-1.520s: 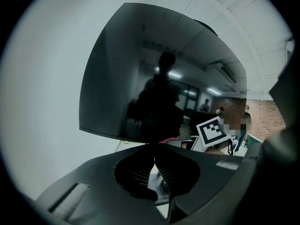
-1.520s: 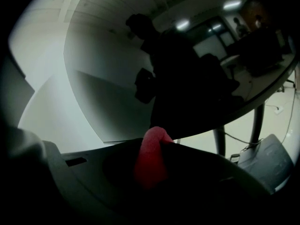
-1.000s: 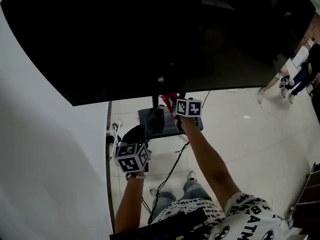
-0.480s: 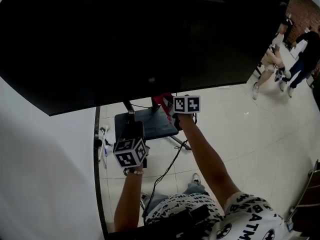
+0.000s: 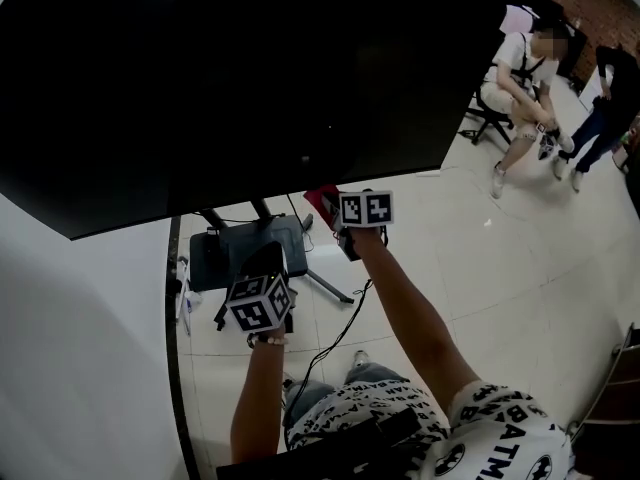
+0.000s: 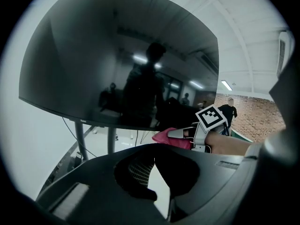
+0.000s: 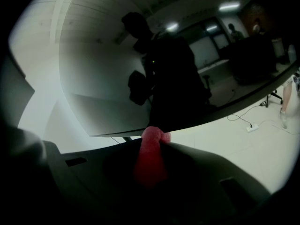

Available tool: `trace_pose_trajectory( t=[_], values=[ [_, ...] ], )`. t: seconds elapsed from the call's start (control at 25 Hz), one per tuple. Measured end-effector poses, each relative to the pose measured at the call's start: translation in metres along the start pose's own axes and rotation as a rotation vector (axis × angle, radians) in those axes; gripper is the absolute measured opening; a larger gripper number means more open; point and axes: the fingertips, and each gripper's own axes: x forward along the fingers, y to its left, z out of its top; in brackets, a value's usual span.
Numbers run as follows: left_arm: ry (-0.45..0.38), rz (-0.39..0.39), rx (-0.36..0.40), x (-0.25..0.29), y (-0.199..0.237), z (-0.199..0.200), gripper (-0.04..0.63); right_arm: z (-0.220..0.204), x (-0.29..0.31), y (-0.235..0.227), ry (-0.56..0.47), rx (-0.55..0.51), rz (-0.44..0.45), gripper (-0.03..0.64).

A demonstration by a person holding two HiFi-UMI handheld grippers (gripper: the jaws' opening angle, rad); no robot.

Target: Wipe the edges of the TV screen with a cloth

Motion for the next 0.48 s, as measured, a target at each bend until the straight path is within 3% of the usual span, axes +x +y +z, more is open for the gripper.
trace_pose_trajectory(
  t=[0.24,0.48],
  values=[
    [0.051,-0.077,0.021,0.028,-0.050,-0.015,0.000,0.012,-0.041,-0.069,-0.017,0.024,-0.103,0.061],
    [0.049,-0.181,0.078,0.042,-0.089,-0.008,0.000,0.022,-0.077,-0.122,-0.030,0.024,-0.221,0.061]
  ],
)
